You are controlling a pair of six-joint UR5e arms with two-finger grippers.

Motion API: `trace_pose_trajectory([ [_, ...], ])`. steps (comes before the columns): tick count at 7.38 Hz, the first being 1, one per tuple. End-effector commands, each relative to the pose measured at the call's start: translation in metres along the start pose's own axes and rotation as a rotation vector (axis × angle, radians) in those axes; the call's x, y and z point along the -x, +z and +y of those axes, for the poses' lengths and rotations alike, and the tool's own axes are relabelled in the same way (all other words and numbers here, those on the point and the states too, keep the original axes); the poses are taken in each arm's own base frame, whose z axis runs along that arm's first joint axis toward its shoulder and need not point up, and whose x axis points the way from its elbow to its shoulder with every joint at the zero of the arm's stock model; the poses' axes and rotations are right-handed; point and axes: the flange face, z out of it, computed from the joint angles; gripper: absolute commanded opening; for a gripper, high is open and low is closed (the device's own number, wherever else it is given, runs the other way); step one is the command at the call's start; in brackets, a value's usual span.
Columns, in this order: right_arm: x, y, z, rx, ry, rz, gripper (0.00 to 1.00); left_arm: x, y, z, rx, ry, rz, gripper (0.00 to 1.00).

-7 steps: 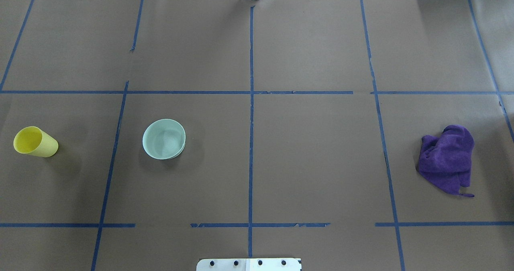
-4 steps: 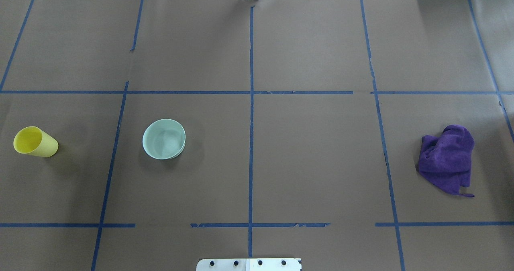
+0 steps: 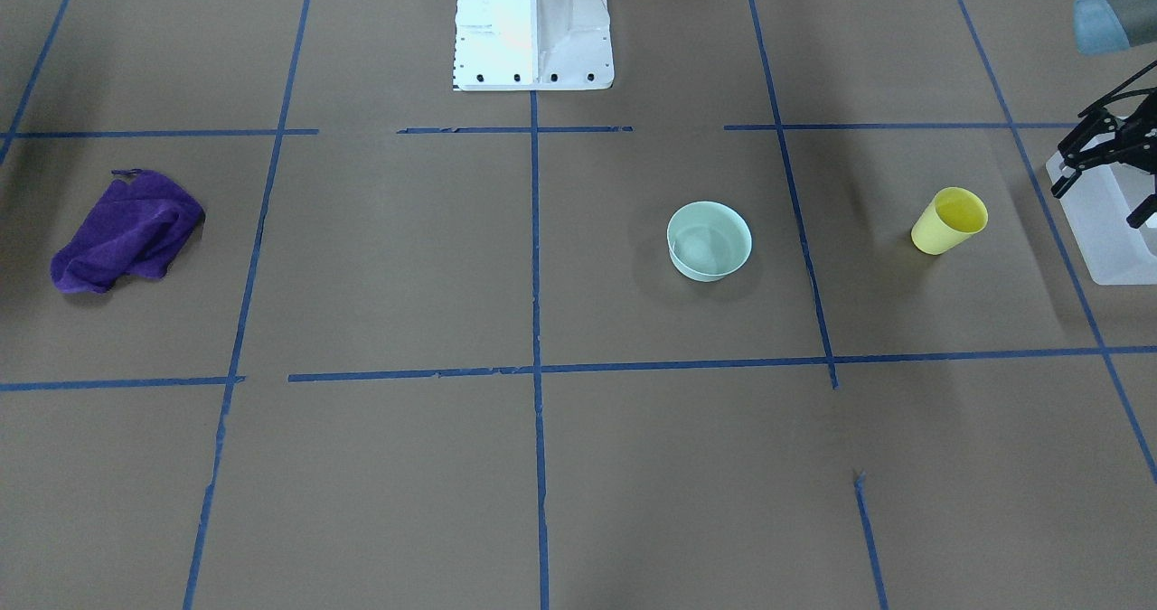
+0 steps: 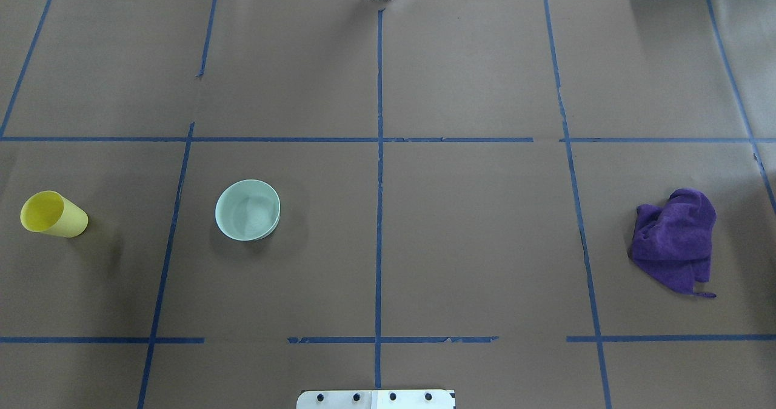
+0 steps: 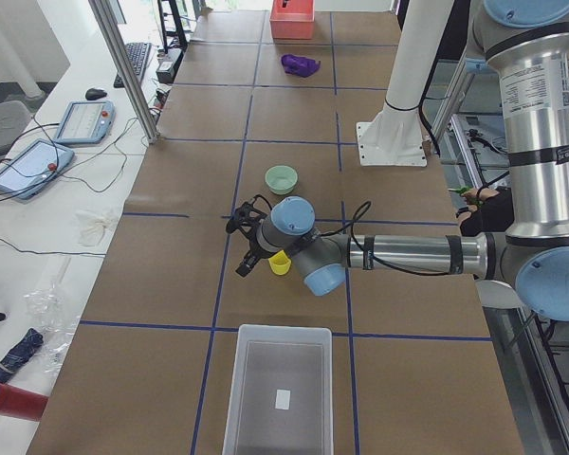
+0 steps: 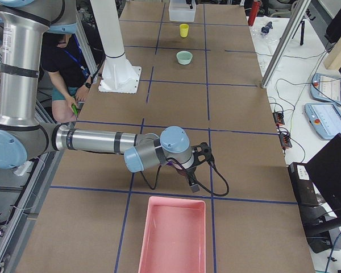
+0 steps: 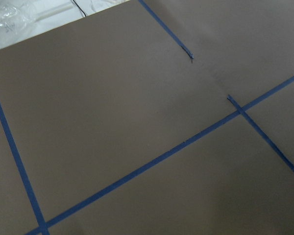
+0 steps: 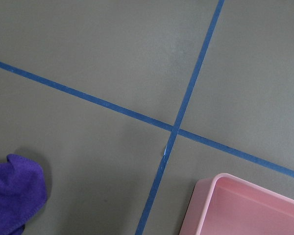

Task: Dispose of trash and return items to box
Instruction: 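Grasp the yellow cup with the left gripper and lift it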

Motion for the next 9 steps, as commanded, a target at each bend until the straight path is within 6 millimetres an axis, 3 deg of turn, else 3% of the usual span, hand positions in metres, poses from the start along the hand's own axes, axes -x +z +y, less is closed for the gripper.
trace_pose_trajectory([
  [1,-0.005,0.005,0.007,0.011,0.011,-0.002,1.0,-0.038,0.039,0.024,0.002,-0.15,-0.018,0.63],
  [6,-0.005,0.007,0.017,0.009,0.01,0.0,1.0,-0.053,0.063,0.043,0.043,-0.16,-0.033,0.61],
  [7,-0.006,0.007,0.017,0.009,0.01,0.001,1.0,-0.059,0.071,0.048,0.054,-0.145,-0.034,0.53],
  [8,-0.006,0.007,0.017,0.01,0.013,0.001,1.0,-0.064,0.077,0.05,0.055,-0.131,-0.044,0.35],
  [9,-0.006,0.007,0.017,0.01,0.013,0.001,1.0,-0.065,0.081,0.058,0.056,-0.116,-0.068,0.0],
])
